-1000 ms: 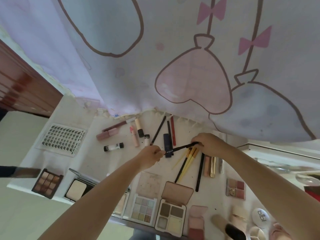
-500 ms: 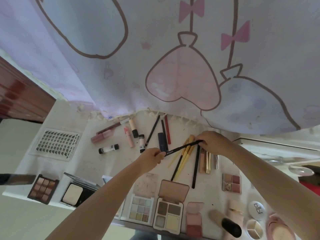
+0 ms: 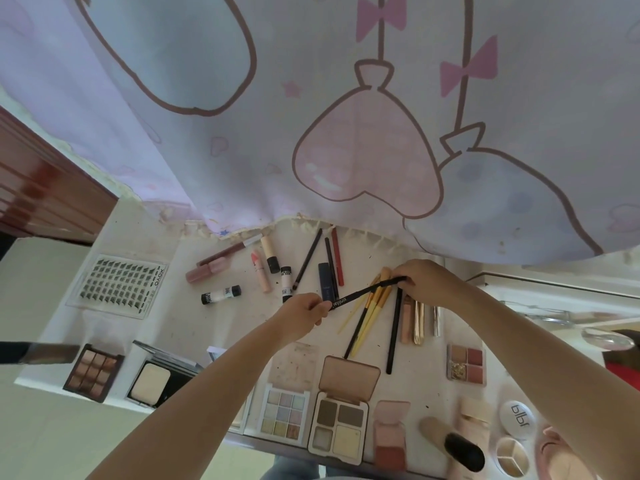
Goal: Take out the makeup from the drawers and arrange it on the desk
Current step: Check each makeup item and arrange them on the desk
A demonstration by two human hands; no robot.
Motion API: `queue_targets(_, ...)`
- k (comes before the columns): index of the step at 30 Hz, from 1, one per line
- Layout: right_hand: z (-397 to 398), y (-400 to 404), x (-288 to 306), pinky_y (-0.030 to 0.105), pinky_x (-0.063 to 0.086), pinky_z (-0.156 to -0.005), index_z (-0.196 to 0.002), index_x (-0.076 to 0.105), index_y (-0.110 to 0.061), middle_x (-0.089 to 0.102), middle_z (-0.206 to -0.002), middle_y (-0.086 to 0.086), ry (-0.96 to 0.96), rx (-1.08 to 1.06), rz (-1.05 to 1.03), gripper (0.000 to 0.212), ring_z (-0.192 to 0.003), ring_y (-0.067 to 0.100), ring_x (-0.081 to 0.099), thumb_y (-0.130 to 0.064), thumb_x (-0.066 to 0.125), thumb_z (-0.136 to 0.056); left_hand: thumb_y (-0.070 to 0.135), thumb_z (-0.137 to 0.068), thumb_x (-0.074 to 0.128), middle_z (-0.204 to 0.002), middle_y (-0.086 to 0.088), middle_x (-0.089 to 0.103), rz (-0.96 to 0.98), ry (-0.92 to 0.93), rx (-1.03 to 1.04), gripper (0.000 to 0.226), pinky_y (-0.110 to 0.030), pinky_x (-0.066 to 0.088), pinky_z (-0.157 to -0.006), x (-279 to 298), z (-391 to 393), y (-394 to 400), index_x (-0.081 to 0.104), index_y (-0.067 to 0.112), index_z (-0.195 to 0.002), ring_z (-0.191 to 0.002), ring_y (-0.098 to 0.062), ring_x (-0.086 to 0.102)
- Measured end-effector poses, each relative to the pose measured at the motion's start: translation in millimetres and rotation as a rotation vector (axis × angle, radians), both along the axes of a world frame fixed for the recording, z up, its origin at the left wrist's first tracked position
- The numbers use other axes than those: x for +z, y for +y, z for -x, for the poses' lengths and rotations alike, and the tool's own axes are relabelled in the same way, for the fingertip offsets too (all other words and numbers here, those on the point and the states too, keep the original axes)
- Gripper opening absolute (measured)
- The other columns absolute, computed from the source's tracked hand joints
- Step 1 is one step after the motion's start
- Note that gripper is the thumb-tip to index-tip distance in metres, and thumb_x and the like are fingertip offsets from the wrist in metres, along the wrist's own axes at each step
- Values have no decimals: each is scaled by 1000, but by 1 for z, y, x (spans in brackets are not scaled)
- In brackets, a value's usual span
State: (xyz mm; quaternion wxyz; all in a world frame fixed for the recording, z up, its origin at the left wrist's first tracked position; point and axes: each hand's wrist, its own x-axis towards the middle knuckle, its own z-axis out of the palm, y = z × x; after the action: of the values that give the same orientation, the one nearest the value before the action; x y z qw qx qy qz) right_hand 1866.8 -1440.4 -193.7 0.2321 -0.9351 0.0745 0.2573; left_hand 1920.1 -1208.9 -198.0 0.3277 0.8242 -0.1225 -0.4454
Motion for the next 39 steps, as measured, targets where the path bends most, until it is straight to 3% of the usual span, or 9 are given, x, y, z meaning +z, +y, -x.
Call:
queue_targets(4,0,3,-2,17,36,-58,-103,62,-17,46,-79,-4,-7,24,1,20,-71,12,47,-12,45,-92,28,-96,38,-66,5,47,14,1,3,30,-15,32,-53,1,0,1,47,21,-69,-55,-5,40)
queue_targets(10,-1,0,-4,22,38,-60,-100,63,-13,52,-84,2,12,-2,5,19,-70,14,49,-12,45,-92,28,-96,37,-66,5,47,9,6,-2,30,-15,32,-53,2,-1,2,46,21,-69,-56,-6,40)
queue_targets(20,-8,5,-5,17,31,-56,-109,60,-13,39,-73,-9,-2,103,25,23,-74,13,45,-12,44,-92,29,-96,39,-67,6,47,18,4,-39,28,-15,34,-55,-5,4,-4,46,21,-70,-57,-6,40)
queue_targets(24,-6,-3,-2,27,42,-73,-117,59,-20,54,-99,7,21,170,135,29,-88,20,53,-14,44,-92,28,-94,43,-68,7,48,-7,-7,-215,20,-14,35,-55,-13,8,-15,52,14,-83,-58,-5,43)
queue_targets(28,-2,-14,-5,33,44,-88,-120,58,-23,54,-114,8,52,262,216,32,-106,22,49,-18,48,-91,24,-95,43,-67,8,51,20,69,-305,25,-11,39,-54,-16,14,-42,57,3,-98,-56,-2,48)
queue_targets(31,1,-18,-10,35,42,-92,-121,58,-22,48,-119,6,49,323,274,32,-114,22,41,-21,49,-90,25,-95,44,-65,8,51,-39,55,-441,29,-15,42,-59,-20,15,-59,59,2,-97,-54,-3,49)
queue_targets(35,0,-15,-16,27,39,-77,-121,56,-24,48,-109,3,11,380,283,33,-110,19,38,-19,50,-89,33,-93,45,-62,5,42,-182,-132,-723,30,-18,32,-49,-26,23,-69,59,7,-85,-64,-13,49)
queue_targets(39,-4,-10,-21,23,29,-68,-119,56,-20,34,-90,-4,-35,381,252,31,-95,14,37,-18,50,-89,36,-91,46,-62,5,37,-228,-222,-720,30,-21,31,-48,-35,31,-73,48,10,-76,-73,-16,47)
